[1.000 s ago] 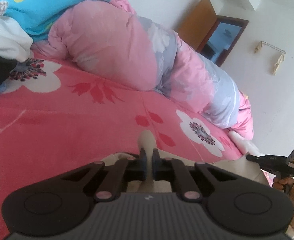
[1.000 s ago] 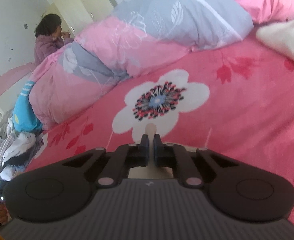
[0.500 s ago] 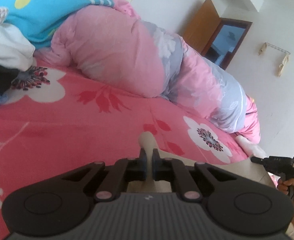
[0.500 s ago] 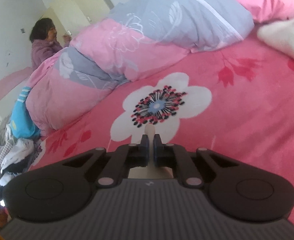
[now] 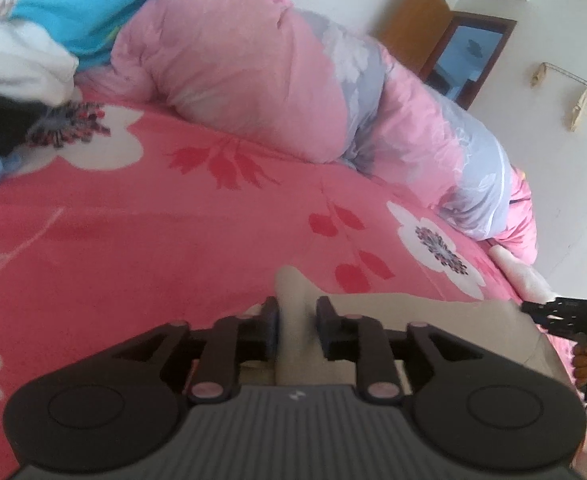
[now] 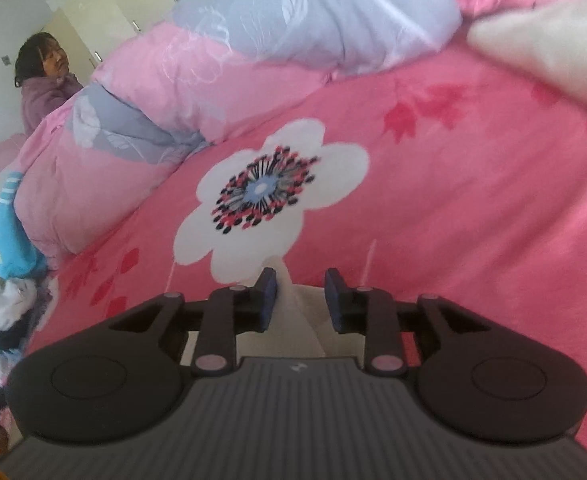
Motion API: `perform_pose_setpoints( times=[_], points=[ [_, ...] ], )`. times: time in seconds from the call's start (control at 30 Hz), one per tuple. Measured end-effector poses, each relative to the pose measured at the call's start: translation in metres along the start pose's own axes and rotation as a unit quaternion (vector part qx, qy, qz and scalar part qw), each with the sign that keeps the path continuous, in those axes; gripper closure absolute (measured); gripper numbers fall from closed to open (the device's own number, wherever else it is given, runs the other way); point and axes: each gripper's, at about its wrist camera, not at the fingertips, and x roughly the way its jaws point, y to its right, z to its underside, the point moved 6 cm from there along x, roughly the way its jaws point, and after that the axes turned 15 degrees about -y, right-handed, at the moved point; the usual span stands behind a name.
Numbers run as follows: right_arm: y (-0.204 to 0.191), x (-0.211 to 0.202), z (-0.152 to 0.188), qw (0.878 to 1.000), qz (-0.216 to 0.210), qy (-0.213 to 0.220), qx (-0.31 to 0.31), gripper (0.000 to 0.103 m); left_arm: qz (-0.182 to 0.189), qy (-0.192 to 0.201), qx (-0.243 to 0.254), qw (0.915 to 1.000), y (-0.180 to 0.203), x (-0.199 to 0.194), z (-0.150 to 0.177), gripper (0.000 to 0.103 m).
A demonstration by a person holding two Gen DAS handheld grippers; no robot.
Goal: Fold clothes
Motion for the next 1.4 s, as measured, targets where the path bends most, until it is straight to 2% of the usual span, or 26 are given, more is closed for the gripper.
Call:
perform_pose_setpoints(
  times=[0.03, 0.07, 0.1, 0.2, 0.3, 0.47, 0.57, 0.63, 0.7, 0.73, 0.77, 0.83, 0.9, 1.03, 1.23, 1.4],
  points=[
    [-0.005, -0.012, 0.002, 1.000, 0.008, 0.011, -0.007, 0.077, -0.011, 0.011, 0.004, 0.9999, 0.001, -0.006, 0.000, 0.060],
    [-0.008, -0.022, 0.005, 1.000, 0.010, 0.018, -0.012, 0.077, -0.025, 0.034, 0.009, 0.9991, 0.002, -0.016, -0.001, 0.044],
    [-0.012, -0.032, 0.008, 0.999, 0.012, 0.026, -0.016, 0.077, -0.039, 0.059, 0.014, 0.9974, 0.002, -0.026, -0.002, 0.043],
    [-0.022, -0.062, 0.016, 0.998, 0.018, 0.047, -0.029, 0.077, -0.031, 0.100, -0.005, 0.9945, 0.001, -0.057, -0.005, 0.043],
    [-0.038, -0.081, 0.027, 0.998, -0.002, 0.050, -0.034, 0.077, 0.000, 0.084, -0.002, 0.9964, 0.023, -0.062, 0.002, 0.044],
    [-0.086, -0.071, 0.042, 0.996, -0.035, 0.023, -0.084, 0.077, 0.054, 0.050, 0.005, 0.9972, 0.065, -0.068, 0.013, 0.044],
    [-0.108, -0.048, 0.048, 0.993, -0.033, 0.011, -0.110, 0.078, 0.078, 0.026, 0.006, 0.9966, 0.085, -0.061, 0.021, 0.043],
    [-0.107, -0.027, 0.052, 0.991, 0.003, -0.002, -0.133, 0.078, 0.053, 0.014, 0.005, 0.9985, 0.081, -0.036, 0.027, 0.046],
    [-0.096, -0.003, 0.057, 0.986, 0.054, -0.022, -0.156, 0.078, 0.008, -0.009, -0.006, 0.9999, 0.068, -0.011, 0.034, 0.050],
    [-0.090, 0.008, 0.059, 0.982, 0.079, -0.032, -0.168, 0.080, 0.002, -0.024, -0.018, 0.9996, 0.060, -0.002, 0.039, 0.058],
    [-0.085, 0.020, 0.062, 0.977, 0.105, -0.041, -0.179, 0.080, 0.008, -0.029, -0.031, 0.9991, 0.053, 0.002, 0.041, 0.059],
    [-0.084, 0.014, 0.052, 0.979, 0.102, -0.033, -0.175, 0.081, 0.038, -0.023, -0.056, 0.9975, 0.044, 0.000, 0.041, 0.059],
    [-0.083, 0.008, 0.043, 0.980, 0.098, -0.025, -0.170, 0.080, 0.048, -0.023, -0.061, 0.9967, 0.040, 0.000, 0.041, 0.059],
    [-0.082, -0.005, 0.023, 0.983, 0.090, -0.008, -0.160, 0.080, 0.041, -0.012, -0.045, 0.9980, 0.038, 0.002, 0.041, 0.058],
    [-0.029, 0.023, 0.017, 0.994, 0.089, -0.034, -0.057, 0.085, 0.045, -0.009, -0.039, 0.9982, 0.041, -0.001, 0.042, 0.057],
    [-0.029, -0.038, 0.019, 0.999, 0.039, -0.005, -0.010, 0.084, 0.049, -0.010, -0.038, 0.9980, 0.041, 0.000, 0.042, 0.056]
  ],
)
